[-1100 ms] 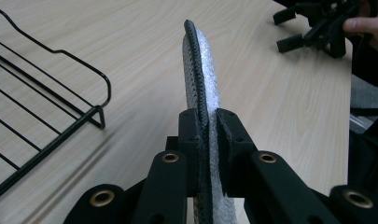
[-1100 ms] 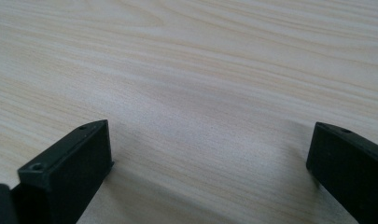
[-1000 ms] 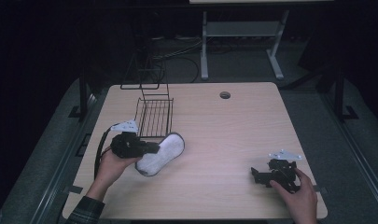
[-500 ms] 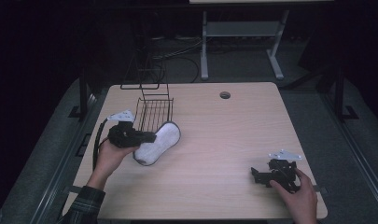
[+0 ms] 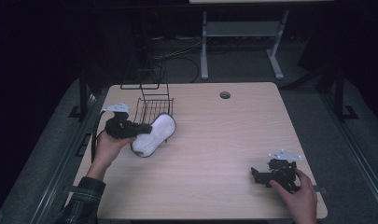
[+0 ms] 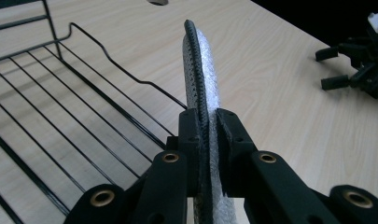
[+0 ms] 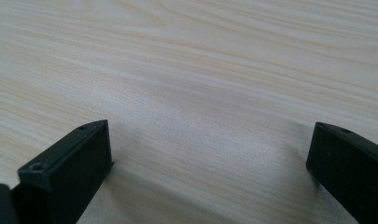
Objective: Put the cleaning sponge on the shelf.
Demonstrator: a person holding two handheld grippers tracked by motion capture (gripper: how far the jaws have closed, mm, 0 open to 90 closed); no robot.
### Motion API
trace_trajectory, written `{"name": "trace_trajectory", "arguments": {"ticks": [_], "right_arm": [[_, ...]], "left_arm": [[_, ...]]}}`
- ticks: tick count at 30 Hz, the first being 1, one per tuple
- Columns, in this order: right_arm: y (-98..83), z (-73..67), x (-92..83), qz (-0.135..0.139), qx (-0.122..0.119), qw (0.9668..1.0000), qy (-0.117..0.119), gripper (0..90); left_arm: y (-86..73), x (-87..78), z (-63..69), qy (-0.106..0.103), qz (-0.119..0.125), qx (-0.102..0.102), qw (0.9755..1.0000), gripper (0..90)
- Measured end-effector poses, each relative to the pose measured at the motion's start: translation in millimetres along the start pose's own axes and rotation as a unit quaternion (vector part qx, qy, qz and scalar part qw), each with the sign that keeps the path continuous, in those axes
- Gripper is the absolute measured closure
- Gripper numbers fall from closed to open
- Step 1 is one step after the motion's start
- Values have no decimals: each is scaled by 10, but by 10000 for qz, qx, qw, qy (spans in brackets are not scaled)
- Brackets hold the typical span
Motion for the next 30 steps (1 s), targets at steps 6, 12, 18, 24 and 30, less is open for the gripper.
{"name": "trace_trajectory", "arguments": {"ticks": [6,12,18,24,30], "right_arm": [[0,0,0,1,-3,10000,0,0],[0,0,0,-1,0,10000,0,0],[0,0,0,-2,0,10000,0,0],[0,0,0,-1,0,10000,1,0],[0,0,0,-2,1,10000,1,0]], "left_arm": [[29,-42,-87,67,-9,-111,9999,809],[50,-88,-202,78,59,-229,9997,809],[87,-128,-326,172,62,-277,9995,809],[144,-161,-427,234,101,-352,9991,809],[190,-171,-537,270,166,-518,9982,809]]}}
Point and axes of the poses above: each handheld gripper's, and its own axes: x roughly forward along the jaws, y roughly out of its top, z roughly to its right, the point moved 3 cm from there along x, roughly forward along the jaws, and after that the axes turned 11 degrees about -z, right-handed, at the moved point
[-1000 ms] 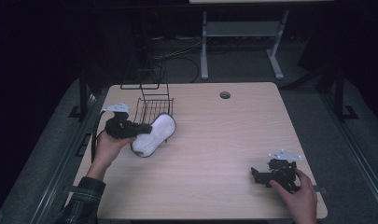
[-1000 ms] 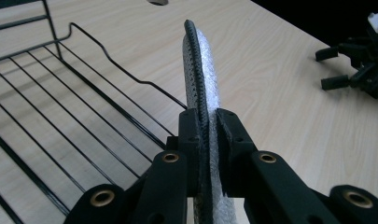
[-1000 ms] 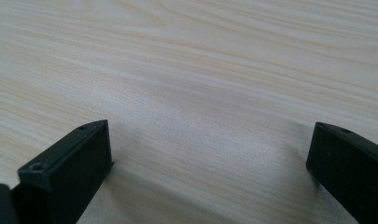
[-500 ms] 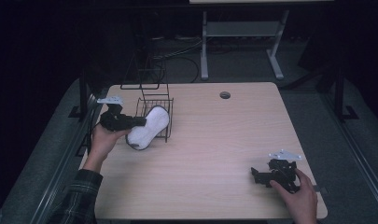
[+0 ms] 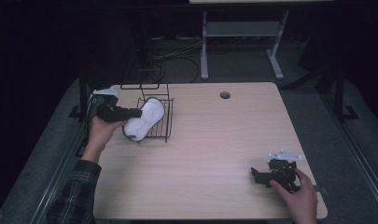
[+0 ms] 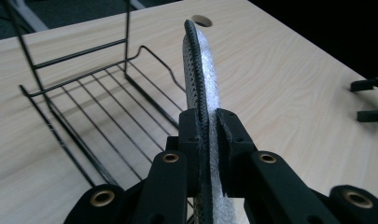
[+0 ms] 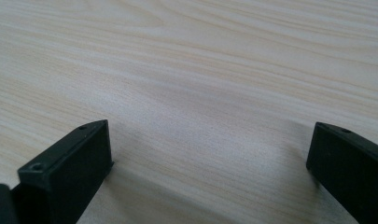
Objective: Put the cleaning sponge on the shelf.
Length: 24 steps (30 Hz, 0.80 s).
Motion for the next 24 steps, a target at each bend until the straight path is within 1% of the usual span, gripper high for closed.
{"name": "trace_trajectory", "arguments": {"ticks": [5,9,12,17,20,24], "right_arm": [[0,0,0,-1,-2,10000,0,0],[0,0,0,-1,0,10000,0,0],[0,0,0,2,-1,10000,-1,0],[0,0,0,1,-2,10000,0,0],[0,1,0,0,-4,10000,0,0],[0,0,0,0,-2,10000,0,0]], "left_arm": [[33,19,-109,34,-20,-130,9999,809],[42,41,-176,10,65,-218,9997,809],[36,78,-244,44,-13,-230,9997,809],[91,104,-321,120,-29,-300,9995,809],[120,113,-363,95,95,-370,9992,810],[99,181,-420,14,99,-522,9986,809]]}}
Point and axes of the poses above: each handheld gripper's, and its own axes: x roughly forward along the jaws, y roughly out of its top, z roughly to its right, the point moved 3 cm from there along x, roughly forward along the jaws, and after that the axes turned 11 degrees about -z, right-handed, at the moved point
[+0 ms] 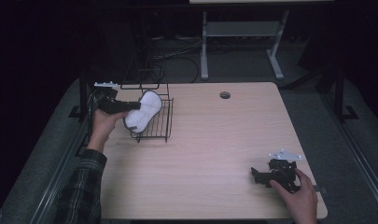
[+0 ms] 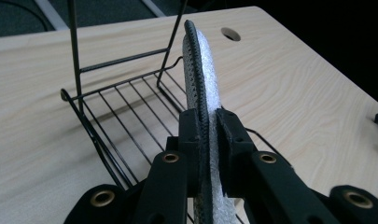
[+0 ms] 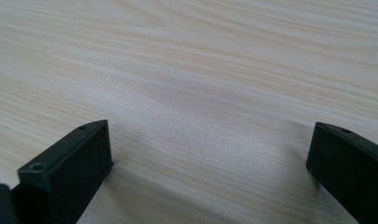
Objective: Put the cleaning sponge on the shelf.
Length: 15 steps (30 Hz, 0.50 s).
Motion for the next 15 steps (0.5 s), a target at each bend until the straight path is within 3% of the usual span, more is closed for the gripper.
{"name": "trace_trajectory", "arguments": {"ticks": [5,15], "right_arm": [[0,0,0,1,-1,10000,0,0],[0,0,0,-1,1,10000,0,0]], "left_arm": [[-8,95,-63,-9,-49,-6,10000,809],[-24,174,-141,-100,19,-241,9997,805]]}}
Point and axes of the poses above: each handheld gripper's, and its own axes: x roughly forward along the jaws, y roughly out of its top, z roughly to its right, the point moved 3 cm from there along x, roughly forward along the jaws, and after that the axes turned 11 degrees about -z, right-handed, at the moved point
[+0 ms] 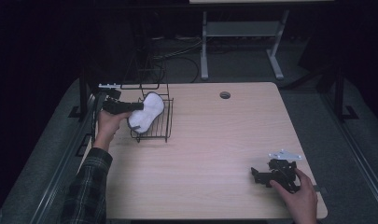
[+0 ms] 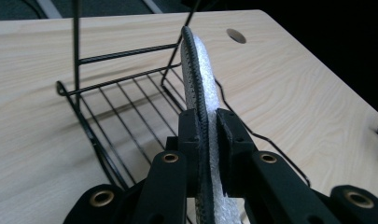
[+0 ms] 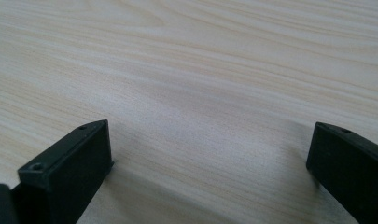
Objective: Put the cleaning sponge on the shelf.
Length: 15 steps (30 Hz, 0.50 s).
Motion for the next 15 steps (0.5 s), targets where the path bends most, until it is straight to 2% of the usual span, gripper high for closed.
{"name": "trace_trajectory", "arguments": {"ticks": [6,11,15], "right_arm": [[0,0,0,0,0,10000,1,0],[0,0,0,0,1,10000,0,0],[0,1,0,1,-4,10000,0,0]], "left_arm": [[-15,38,-85,129,59,-127,9998,794],[-20,49,-114,254,47,-108,9996,778],[-24,44,-124,455,11,-19,9990,755]]}}
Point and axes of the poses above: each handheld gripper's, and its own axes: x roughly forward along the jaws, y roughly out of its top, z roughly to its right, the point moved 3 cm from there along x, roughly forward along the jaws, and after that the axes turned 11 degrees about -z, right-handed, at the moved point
